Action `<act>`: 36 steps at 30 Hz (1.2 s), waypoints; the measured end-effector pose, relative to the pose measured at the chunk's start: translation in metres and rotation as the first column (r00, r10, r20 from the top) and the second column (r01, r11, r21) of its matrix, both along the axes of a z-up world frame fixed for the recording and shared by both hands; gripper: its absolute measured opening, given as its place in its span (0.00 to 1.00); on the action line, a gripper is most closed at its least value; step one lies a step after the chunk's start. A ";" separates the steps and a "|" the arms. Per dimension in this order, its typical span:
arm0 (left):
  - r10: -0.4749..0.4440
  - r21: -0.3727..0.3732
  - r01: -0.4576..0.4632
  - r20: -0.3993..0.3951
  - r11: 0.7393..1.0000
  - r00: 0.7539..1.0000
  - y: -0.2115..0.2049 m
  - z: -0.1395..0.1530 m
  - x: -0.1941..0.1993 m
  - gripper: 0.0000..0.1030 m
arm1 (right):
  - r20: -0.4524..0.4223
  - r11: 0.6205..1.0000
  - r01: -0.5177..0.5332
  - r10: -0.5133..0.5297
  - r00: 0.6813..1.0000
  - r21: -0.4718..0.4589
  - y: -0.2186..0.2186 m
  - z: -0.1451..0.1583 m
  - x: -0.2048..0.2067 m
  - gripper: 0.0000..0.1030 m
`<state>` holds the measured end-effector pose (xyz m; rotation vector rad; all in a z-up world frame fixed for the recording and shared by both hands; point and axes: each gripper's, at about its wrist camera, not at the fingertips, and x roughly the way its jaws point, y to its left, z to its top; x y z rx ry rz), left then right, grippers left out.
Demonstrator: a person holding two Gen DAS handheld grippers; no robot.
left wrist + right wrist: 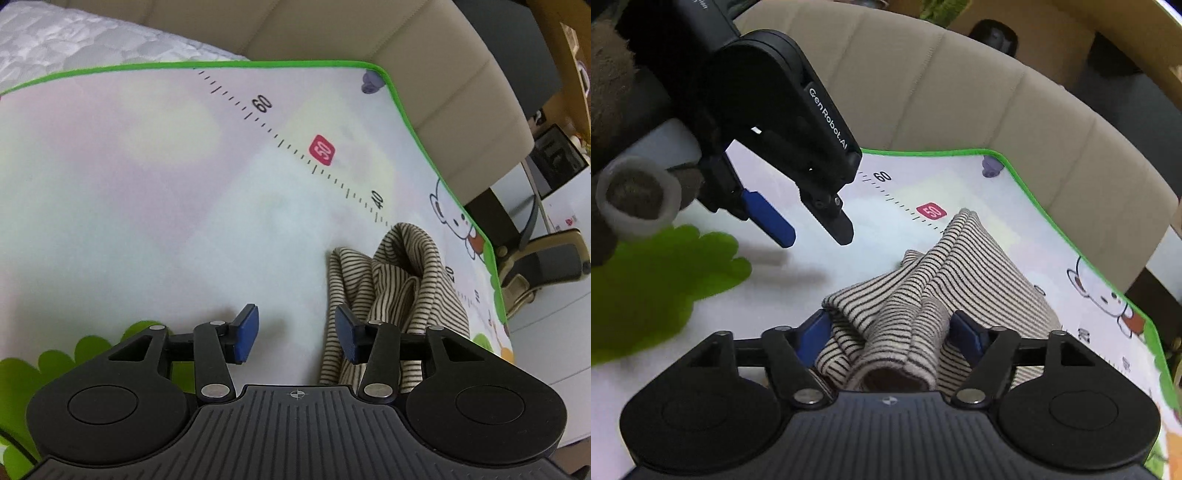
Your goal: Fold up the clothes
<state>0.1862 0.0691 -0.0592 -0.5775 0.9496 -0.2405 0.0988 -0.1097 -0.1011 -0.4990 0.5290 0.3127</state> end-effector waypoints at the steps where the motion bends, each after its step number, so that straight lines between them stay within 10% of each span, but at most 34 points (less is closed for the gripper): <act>1: -0.002 0.000 0.002 0.001 1.000 1.000 -0.001 0.001 0.000 0.50 | 0.008 1.000 -0.002 0.002 1.000 -0.014 -0.005 0.003 -0.001 0.41; 10: 0.016 -0.027 -0.016 0.013 1.000 1.000 0.005 0.004 0.001 0.52 | 0.077 0.999 -0.031 0.029 0.997 0.029 -0.050 0.069 -0.019 0.24; 15: 0.011 -0.013 -0.011 0.004 1.000 1.000 0.001 0.003 0.002 0.53 | -0.008 0.982 -0.155 0.156 0.988 -0.109 -0.015 0.036 -0.041 0.25; 24: -0.129 -0.112 0.142 0.111 0.984 0.985 -0.011 0.021 -0.009 0.62 | -0.026 0.986 -0.107 0.104 0.994 -0.124 0.022 0.008 -0.033 0.41; 30: -0.245 -0.028 0.249 0.110 0.968 0.963 -0.040 0.016 -0.012 0.40 | -0.067 0.981 -0.192 0.193 0.979 0.018 -0.010 0.034 -0.055 0.58; 36: -0.175 0.003 0.176 0.122 0.984 0.977 -0.020 0.022 -0.010 0.35 | 0.000 0.969 -0.212 0.214 0.977 -0.124 -0.012 0.020 -0.081 0.61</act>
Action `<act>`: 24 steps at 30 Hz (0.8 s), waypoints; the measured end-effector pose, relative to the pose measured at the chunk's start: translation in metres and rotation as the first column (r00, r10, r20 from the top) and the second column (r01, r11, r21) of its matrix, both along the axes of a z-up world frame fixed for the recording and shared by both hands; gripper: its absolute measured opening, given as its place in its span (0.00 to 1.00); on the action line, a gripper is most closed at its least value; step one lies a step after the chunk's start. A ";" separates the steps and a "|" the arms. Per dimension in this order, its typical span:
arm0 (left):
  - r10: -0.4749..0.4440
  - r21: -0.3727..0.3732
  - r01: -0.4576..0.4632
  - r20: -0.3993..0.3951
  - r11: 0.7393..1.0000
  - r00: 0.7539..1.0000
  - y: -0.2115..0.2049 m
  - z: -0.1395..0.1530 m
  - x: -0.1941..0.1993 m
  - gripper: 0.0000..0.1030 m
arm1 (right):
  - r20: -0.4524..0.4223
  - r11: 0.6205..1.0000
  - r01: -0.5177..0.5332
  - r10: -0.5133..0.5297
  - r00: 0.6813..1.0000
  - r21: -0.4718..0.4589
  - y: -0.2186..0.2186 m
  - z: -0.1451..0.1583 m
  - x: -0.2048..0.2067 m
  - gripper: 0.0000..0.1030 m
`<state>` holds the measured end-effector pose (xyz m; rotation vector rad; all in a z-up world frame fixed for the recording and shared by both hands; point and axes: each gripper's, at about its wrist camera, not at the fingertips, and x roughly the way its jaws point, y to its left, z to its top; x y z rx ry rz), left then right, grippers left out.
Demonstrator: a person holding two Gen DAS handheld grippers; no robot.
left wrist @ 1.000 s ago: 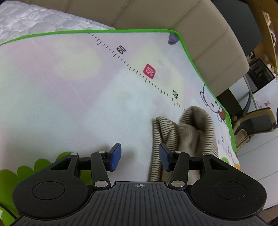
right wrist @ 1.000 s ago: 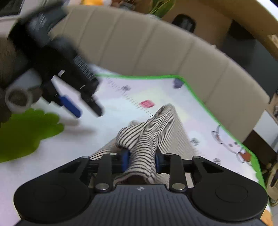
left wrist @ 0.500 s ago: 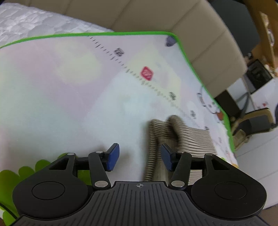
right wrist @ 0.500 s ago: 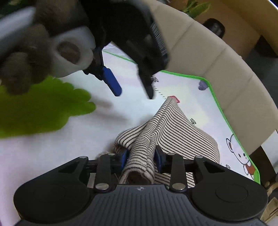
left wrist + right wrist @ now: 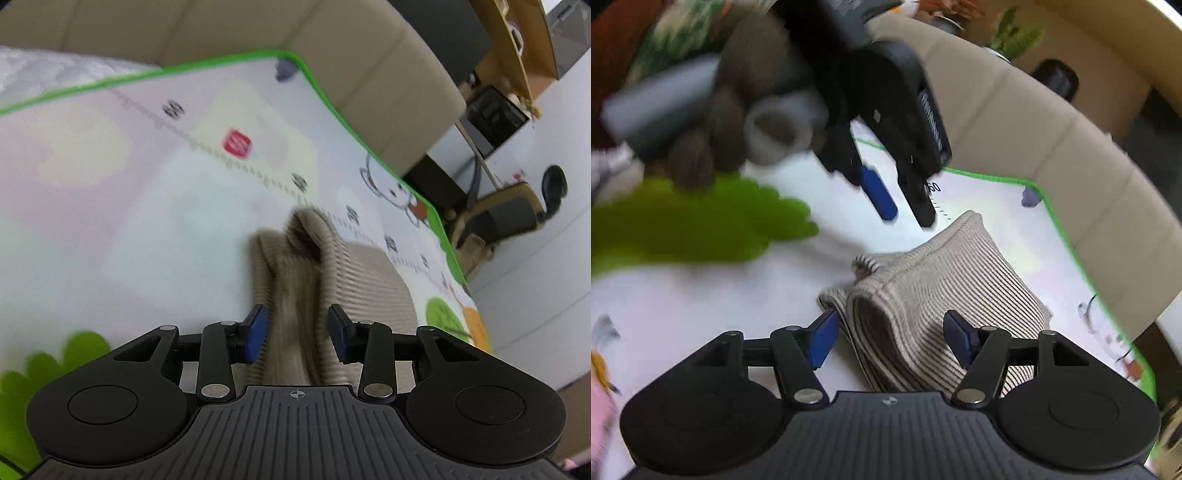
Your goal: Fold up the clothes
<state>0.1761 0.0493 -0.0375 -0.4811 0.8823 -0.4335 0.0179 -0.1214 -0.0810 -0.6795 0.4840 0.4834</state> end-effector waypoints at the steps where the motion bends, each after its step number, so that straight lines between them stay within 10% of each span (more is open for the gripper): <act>1: 0.005 0.010 -0.005 -0.007 1.000 1.000 0.002 -0.002 -0.001 0.33 | 0.008 1.000 0.010 -0.010 1.000 0.007 0.001 -0.002 0.000 0.47; 5: -0.011 0.048 0.015 -0.082 0.999 0.997 0.000 -0.020 0.000 0.22 | -0.082 0.974 0.122 -0.108 0.991 0.189 -0.018 0.019 0.042 0.13; 13: -0.133 0.044 0.139 -0.116 0.989 0.984 -0.037 -0.036 0.003 0.11 | -0.204 0.840 0.261 -0.184 0.962 0.475 -0.090 0.076 0.064 0.08; 18: -0.185 -0.042 0.181 -0.147 0.983 0.972 -0.048 -0.045 0.003 0.10 | -0.341 0.677 0.312 -0.096 0.935 0.666 -0.123 0.092 0.085 0.07; 24: -0.211 -0.100 0.195 -0.185 0.976 0.960 -0.050 -0.059 0.007 0.10 | -0.394 0.737 0.307 -0.060 0.917 0.602 -0.091 0.056 0.082 0.08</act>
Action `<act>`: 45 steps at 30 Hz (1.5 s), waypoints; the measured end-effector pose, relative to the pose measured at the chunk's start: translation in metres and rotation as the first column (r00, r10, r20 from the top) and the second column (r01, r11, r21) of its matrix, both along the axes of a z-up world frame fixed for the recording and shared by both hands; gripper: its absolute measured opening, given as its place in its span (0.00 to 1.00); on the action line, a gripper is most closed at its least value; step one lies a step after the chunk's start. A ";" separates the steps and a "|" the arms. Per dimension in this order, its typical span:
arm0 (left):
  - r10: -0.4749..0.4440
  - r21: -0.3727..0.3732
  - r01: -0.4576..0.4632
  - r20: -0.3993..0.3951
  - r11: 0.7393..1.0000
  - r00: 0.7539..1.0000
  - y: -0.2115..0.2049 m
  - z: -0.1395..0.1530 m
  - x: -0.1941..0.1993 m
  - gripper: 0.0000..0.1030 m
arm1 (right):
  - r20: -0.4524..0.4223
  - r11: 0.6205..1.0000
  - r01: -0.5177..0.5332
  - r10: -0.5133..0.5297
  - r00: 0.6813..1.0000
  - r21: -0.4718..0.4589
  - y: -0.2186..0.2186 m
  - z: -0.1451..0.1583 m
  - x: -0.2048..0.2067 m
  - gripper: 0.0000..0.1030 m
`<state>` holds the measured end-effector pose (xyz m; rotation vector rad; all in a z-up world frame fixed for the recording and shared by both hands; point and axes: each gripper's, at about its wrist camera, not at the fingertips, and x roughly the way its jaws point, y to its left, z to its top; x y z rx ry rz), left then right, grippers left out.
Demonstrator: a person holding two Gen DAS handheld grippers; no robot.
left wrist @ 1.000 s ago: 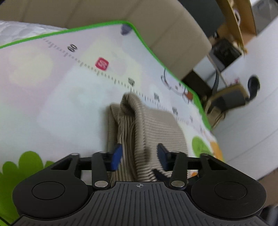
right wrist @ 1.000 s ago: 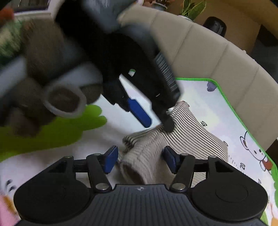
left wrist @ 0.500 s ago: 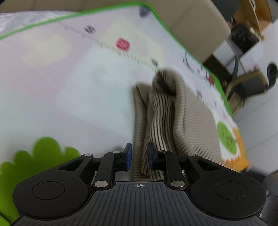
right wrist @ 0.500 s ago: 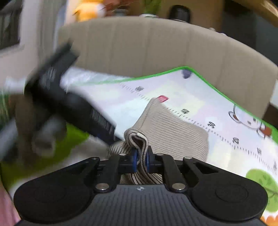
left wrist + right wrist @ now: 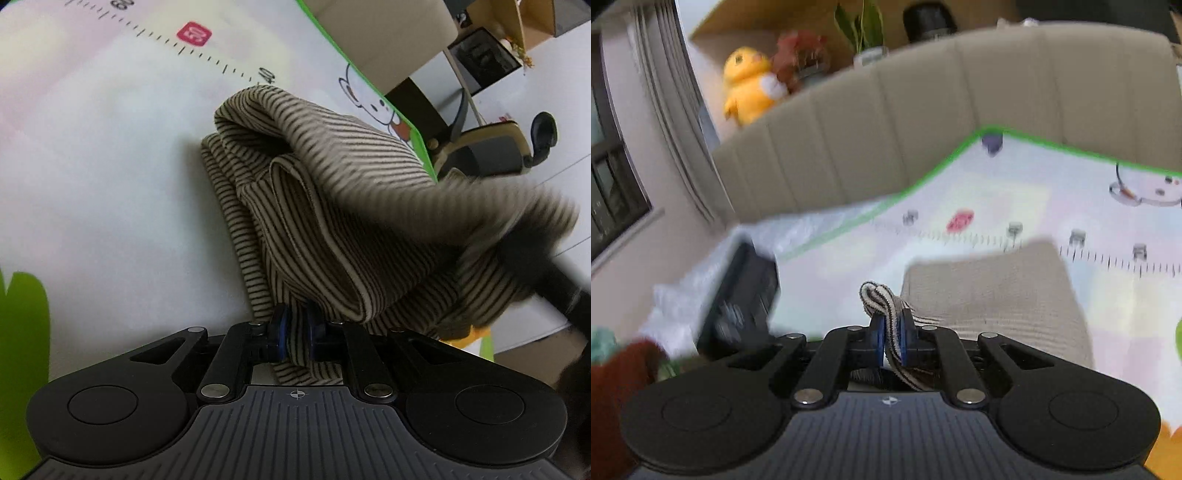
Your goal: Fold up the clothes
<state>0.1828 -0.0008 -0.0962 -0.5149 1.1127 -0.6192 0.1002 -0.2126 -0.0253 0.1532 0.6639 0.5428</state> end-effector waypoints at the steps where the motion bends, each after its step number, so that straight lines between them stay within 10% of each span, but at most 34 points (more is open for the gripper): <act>1: 0.009 -0.006 -0.009 -0.005 1.000 1.000 0.004 0.000 0.001 0.11 | -0.010 1.000 0.003 -0.003 1.000 -0.017 0.001 -0.005 -0.007 0.08; 10: 0.137 0.085 -0.141 0.054 0.986 0.989 0.037 0.020 0.003 0.23 | 0.087 0.917 -0.071 0.114 0.990 -0.393 0.043 -0.053 -0.052 0.14; 15: 0.210 -0.139 -0.187 0.173 0.972 0.962 0.056 0.062 -0.009 0.23 | 0.151 0.860 -0.073 0.172 0.973 -0.505 0.062 -0.063 -0.065 0.19; 19: 0.112 -0.115 -0.094 0.167 0.989 0.979 0.016 0.057 -0.001 0.23 | 0.163 0.834 -0.103 0.225 0.961 -0.543 0.061 -0.061 -0.071 0.36; 22: 0.065 -0.016 -0.064 0.117 0.998 0.991 -0.005 0.028 0.013 0.07 | 0.153 0.837 -0.184 0.301 0.941 -0.515 0.046 -0.041 -0.078 0.62; 27: 0.070 -0.072 -0.064 0.090 0.995 0.993 0.000 0.021 0.023 0.07 | 0.262 0.908 -0.128 0.247 0.933 -0.399 0.007 0.006 -0.083 0.99; 31: 0.063 -0.058 -0.058 0.098 0.997 0.993 -0.004 0.022 0.027 0.07 | 0.262 0.934 0.043 0.055 0.964 -0.355 -0.005 -0.005 -0.052 0.99; 34: 0.063 -0.052 -0.058 0.100 0.997 0.993 -0.003 0.024 0.027 0.07 | 0.155 0.872 0.077 -0.001 0.988 -0.483 0.007 -0.056 -0.029 1.00; 38: 0.052 -0.016 -0.051 0.110 0.999 0.993 -0.004 0.025 0.022 0.07 | 0.248 0.830 0.128 0.014 0.969 -0.543 0.019 -0.068 -0.047 1.00; 45: 0.044 0.001 -0.044 0.127 0.999 0.991 -0.005 0.028 0.020 0.07 | 0.099 0.956 0.093 -0.068 0.993 -0.280 -0.032 -0.020 -0.021 1.00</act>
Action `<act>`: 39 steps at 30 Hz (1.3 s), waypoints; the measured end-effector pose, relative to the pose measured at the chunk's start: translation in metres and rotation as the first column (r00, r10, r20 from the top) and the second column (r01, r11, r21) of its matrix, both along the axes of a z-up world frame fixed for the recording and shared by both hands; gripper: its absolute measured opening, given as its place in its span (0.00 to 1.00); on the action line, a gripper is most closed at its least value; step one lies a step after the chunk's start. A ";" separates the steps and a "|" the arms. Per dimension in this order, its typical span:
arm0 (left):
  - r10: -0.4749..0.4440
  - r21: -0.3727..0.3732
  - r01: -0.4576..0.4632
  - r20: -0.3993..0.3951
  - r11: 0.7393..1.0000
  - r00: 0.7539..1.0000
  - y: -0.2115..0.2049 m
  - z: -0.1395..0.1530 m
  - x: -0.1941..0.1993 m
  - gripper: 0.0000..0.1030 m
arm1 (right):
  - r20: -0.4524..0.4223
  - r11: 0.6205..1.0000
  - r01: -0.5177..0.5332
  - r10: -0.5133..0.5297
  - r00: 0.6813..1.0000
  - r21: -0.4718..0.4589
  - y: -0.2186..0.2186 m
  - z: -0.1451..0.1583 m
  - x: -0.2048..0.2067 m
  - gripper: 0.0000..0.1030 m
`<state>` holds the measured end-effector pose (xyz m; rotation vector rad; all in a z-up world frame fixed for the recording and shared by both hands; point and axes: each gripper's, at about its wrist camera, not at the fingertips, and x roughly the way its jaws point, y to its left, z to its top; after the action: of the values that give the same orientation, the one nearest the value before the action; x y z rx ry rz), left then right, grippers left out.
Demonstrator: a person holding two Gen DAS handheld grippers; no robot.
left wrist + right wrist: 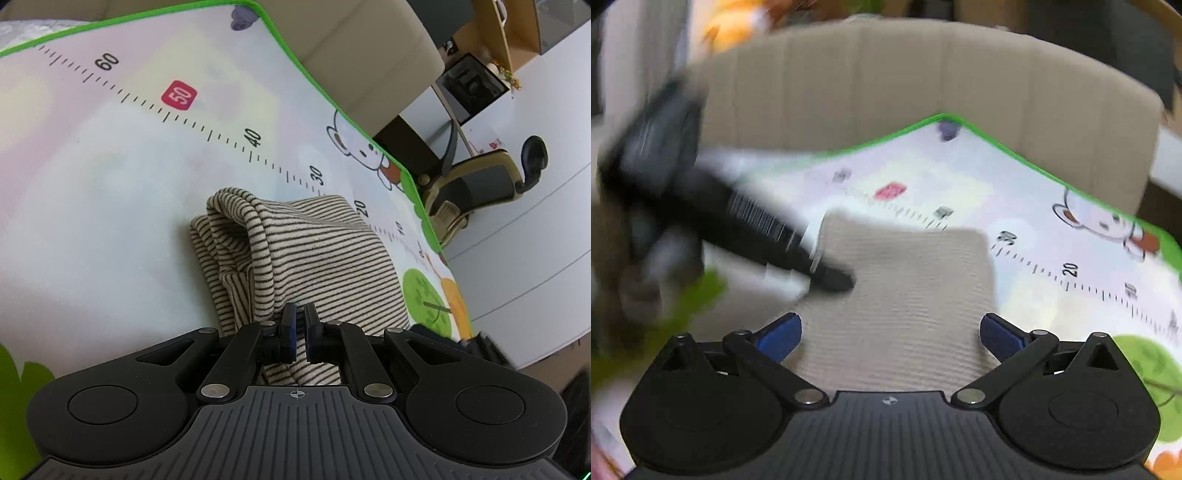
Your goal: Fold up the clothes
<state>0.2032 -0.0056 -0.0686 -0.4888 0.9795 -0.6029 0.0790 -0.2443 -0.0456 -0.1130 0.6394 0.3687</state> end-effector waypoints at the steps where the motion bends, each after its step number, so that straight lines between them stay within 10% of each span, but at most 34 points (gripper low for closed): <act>1: 0.001 -0.002 -0.001 -0.002 1.000 1.000 0.000 0.000 0.000 0.07 | -0.002 0.999 0.023 -0.023 1.000 0.028 -0.008 0.007 0.006 1.00; 7: -0.001 -0.004 0.001 -0.002 1.000 1.000 0.000 -0.001 0.001 0.07 | 0.014 0.996 0.083 -0.083 0.996 -0.039 -0.004 0.023 0.066 1.00; 10: -0.002 -0.005 0.002 -0.004 1.000 1.000 0.001 -0.002 0.001 0.07 | -0.122 0.969 0.049 -0.080 0.989 -0.241 0.014 -0.017 0.116 1.00; 23: -0.016 0.014 0.015 0.009 1.000 1.000 -0.001 -0.005 -0.001 0.07 | -0.068 0.997 0.034 -0.039 0.997 -0.067 0.036 0.011 0.115 1.00; 29: -0.017 0.025 0.017 0.015 1.000 1.000 -0.001 -0.005 -0.002 0.07 | -0.081 0.935 0.025 -0.057 0.995 -0.353 0.070 -0.040 0.143 1.00; 39: -0.021 0.014 0.020 0.021 1.000 1.000 0.002 -0.005 -0.005 0.07 | -0.162 0.988 0.151 -0.147 0.976 0.015 -0.015 -0.007 0.098 1.00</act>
<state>0.1979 -0.0040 -0.0731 -0.4601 0.9684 -0.6185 0.1766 -0.2589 -0.0521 -0.0085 0.7965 0.2426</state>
